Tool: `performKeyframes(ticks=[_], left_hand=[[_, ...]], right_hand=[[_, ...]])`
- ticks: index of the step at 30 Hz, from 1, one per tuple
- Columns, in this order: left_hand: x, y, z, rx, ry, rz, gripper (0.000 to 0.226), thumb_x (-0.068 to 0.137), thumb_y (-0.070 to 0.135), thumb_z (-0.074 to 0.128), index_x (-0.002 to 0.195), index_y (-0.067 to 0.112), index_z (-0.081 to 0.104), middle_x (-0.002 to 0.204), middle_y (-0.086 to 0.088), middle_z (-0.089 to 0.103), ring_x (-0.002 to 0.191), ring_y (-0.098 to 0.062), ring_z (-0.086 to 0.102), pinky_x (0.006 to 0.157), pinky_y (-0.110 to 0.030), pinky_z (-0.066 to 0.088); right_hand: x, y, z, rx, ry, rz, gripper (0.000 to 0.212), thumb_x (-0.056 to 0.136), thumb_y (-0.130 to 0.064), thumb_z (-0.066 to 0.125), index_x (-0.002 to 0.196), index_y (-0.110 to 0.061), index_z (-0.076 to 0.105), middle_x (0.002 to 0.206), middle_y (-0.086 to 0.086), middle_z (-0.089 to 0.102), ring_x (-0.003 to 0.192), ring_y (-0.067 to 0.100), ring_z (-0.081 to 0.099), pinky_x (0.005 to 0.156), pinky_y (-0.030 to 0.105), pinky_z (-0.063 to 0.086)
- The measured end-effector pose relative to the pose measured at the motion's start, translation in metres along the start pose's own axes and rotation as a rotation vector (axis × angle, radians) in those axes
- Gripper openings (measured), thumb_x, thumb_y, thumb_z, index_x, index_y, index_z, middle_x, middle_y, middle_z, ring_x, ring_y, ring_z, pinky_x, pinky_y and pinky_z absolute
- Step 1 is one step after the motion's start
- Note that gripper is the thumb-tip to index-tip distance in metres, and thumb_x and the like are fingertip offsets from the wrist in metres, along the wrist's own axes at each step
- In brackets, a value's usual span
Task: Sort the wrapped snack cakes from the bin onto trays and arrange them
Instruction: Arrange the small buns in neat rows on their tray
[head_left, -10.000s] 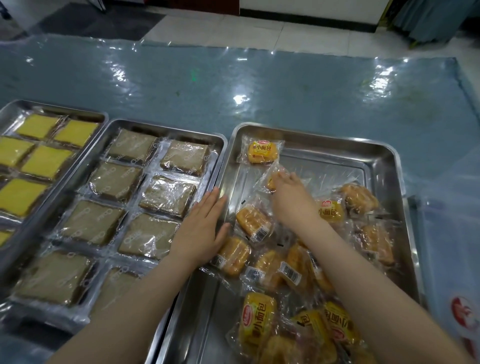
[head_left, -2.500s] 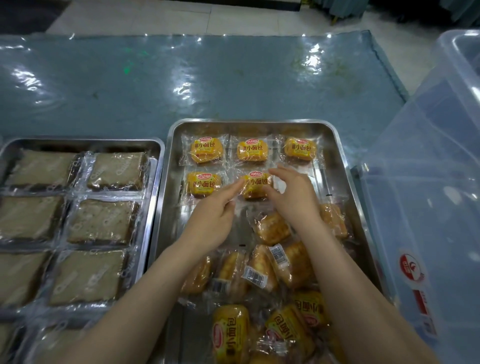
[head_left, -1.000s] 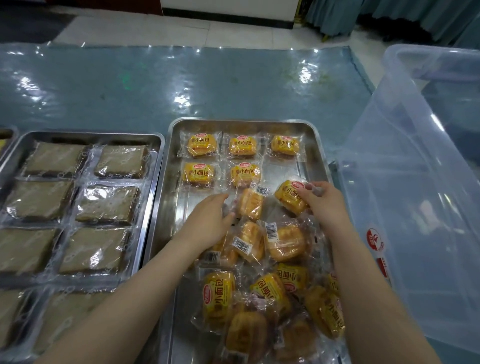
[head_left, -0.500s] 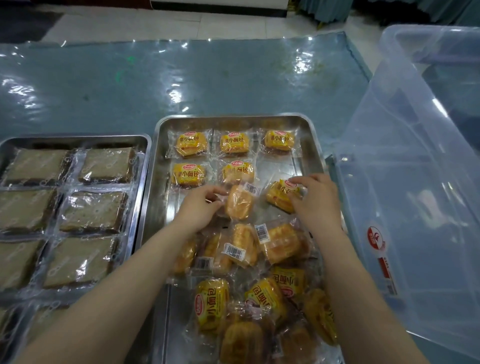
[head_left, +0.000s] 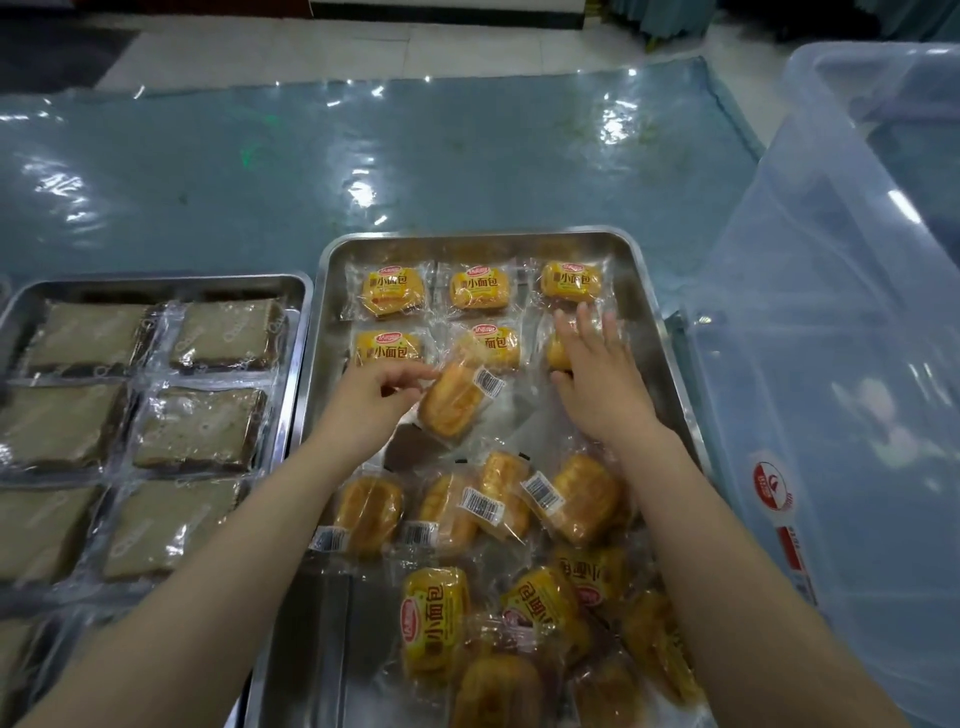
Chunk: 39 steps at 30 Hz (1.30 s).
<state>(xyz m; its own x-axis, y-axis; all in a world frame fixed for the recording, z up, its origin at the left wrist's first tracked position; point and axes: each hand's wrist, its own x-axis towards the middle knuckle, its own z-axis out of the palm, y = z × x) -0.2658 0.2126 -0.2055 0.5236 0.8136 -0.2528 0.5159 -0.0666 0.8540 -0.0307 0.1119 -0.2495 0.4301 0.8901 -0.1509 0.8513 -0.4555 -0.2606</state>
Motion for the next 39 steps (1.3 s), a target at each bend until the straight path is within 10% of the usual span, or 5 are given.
performKeyframes(ticks=[8, 16, 28, 37, 39], left_hand=[[-0.010, 0.003, -0.005, -0.060, 0.023, -0.030, 0.030, 0.089, 0.003, 0.058, 0.095, 0.030, 0.069, 0.085, 0.013, 0.063, 0.079, 0.000, 0.055, 0.066, -0.015, 0.040], [-0.023, 0.001, -0.004, -0.123, 0.039, -0.034, 0.032, 0.089, 0.008, 0.060, 0.085, 0.038, 0.069, 0.097, 0.014, 0.065, 0.085, 0.000, 0.057, 0.069, -0.015, 0.041], [-0.055, -0.007, -0.011, -0.746, -0.039, -0.335, 0.031, 0.091, -0.006, 0.045, 0.110, 0.011, 0.061, 0.101, -0.013, 0.071, 0.090, -0.027, 0.070, 0.073, -0.029, 0.058], [-0.062, -0.015, -0.002, -0.748, 0.132, -0.323, 0.026, 0.082, -0.009, 0.061, 0.100, 0.009, 0.058, 0.094, -0.012, 0.063, 0.081, -0.022, 0.068, 0.061, -0.022, 0.054], [-0.062, -0.016, -0.002, -0.730, 0.130, -0.310, 0.025, 0.081, -0.008, 0.062, 0.097, 0.010, 0.057, 0.093, -0.013, 0.061, 0.083, -0.025, 0.067, 0.061, -0.022, 0.054]], right_hand=[[0.005, 0.009, 0.000, 0.141, -0.213, -0.027, 0.081, 0.089, -0.036, 0.060, 0.152, -0.032, 0.009, 0.160, -0.007, -0.009, 0.143, 0.024, -0.021, 0.114, 0.052, -0.005], [-0.033, -0.055, -0.020, 0.690, -0.103, -0.050, 0.059, 0.083, -0.044, 0.066, 0.136, -0.029, 0.046, 0.134, -0.015, 0.052, 0.120, 0.005, 0.049, 0.101, 0.036, 0.043], [-0.059, -0.077, -0.020, 1.297, 0.001, 0.152, 0.053, 0.072, 0.026, 0.047, 0.050, -0.018, 0.067, 0.098, -0.011, 0.069, 0.093, -0.003, 0.064, 0.071, 0.018, 0.055], [-0.078, -0.082, -0.026, 1.572, -0.171, 0.257, 0.020, 0.093, -0.013, 0.057, 0.112, -0.020, 0.061, 0.116, 0.009, 0.065, 0.085, 0.028, 0.072, 0.072, 0.038, 0.058], [-0.082, -0.079, -0.021, 1.367, -0.217, 0.228, 0.064, 0.081, -0.042, 0.069, 0.137, -0.035, 0.039, 0.122, -0.001, 0.060, 0.091, 0.020, 0.071, 0.074, 0.036, 0.059]])
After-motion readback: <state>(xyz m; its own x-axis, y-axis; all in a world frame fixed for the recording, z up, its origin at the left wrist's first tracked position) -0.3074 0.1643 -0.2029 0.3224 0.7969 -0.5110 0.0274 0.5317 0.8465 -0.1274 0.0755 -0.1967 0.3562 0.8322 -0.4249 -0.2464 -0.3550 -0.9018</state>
